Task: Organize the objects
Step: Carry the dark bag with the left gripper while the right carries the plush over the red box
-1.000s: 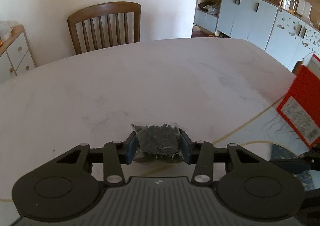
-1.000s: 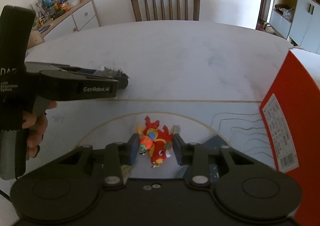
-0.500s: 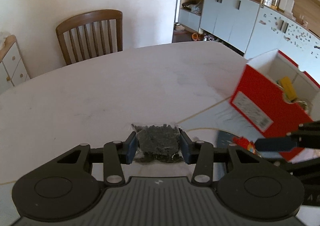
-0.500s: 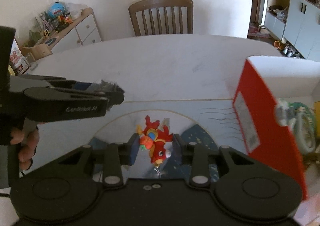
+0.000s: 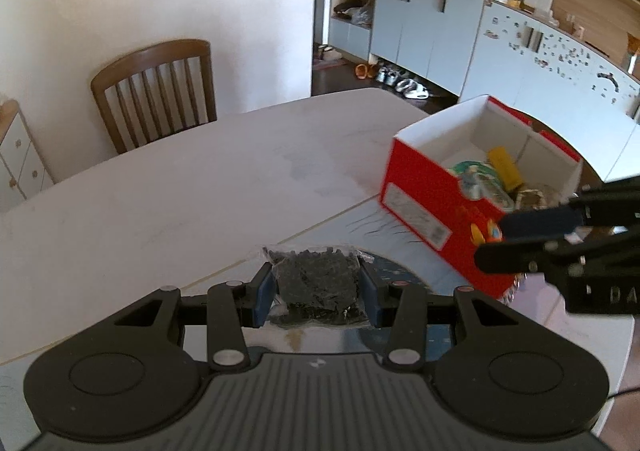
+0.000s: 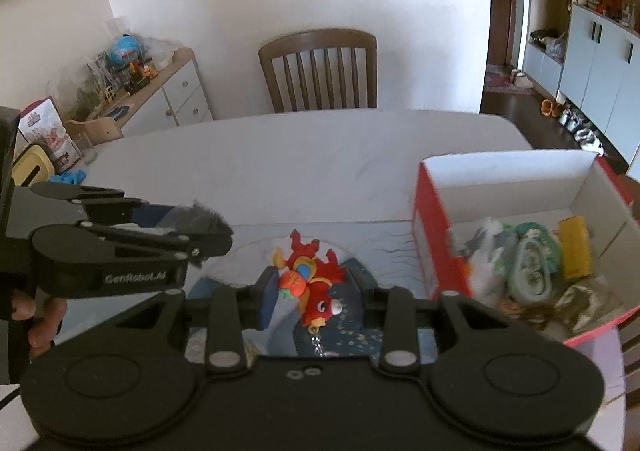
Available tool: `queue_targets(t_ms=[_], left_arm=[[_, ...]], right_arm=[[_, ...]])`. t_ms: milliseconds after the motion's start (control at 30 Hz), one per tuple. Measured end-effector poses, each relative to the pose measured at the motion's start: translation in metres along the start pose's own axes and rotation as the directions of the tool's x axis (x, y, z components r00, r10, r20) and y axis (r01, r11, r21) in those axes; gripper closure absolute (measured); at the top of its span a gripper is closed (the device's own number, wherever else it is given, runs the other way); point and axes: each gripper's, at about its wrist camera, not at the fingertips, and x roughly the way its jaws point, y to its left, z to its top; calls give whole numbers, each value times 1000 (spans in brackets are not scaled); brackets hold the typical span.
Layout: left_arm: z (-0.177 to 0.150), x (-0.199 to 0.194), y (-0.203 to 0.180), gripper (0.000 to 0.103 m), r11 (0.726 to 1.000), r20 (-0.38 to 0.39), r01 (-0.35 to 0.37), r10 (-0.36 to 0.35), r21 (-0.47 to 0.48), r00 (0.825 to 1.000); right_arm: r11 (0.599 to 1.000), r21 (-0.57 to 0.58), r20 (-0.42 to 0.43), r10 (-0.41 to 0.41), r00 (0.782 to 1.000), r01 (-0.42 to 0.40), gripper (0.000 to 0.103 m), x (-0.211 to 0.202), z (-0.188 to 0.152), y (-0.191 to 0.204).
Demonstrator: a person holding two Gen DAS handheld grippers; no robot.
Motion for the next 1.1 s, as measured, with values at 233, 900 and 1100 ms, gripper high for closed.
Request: queue_targets(t_ms=[233, 900, 1100], left_arm=[[14, -12, -41, 59, 999, 14, 17, -17, 33, 1000], [63, 34, -144, 59, 997, -6, 68, -68, 40, 998], [83, 59, -166, 59, 996, -14, 64, -63, 54, 998]], right_arm=[[1000, 6, 37, -6, 999, 6, 69, -28, 4, -36], [995, 17, 69, -103, 992, 102, 69, -46, 8, -169], [990, 13, 73, -142, 987, 141, 69, -36, 10, -201]])
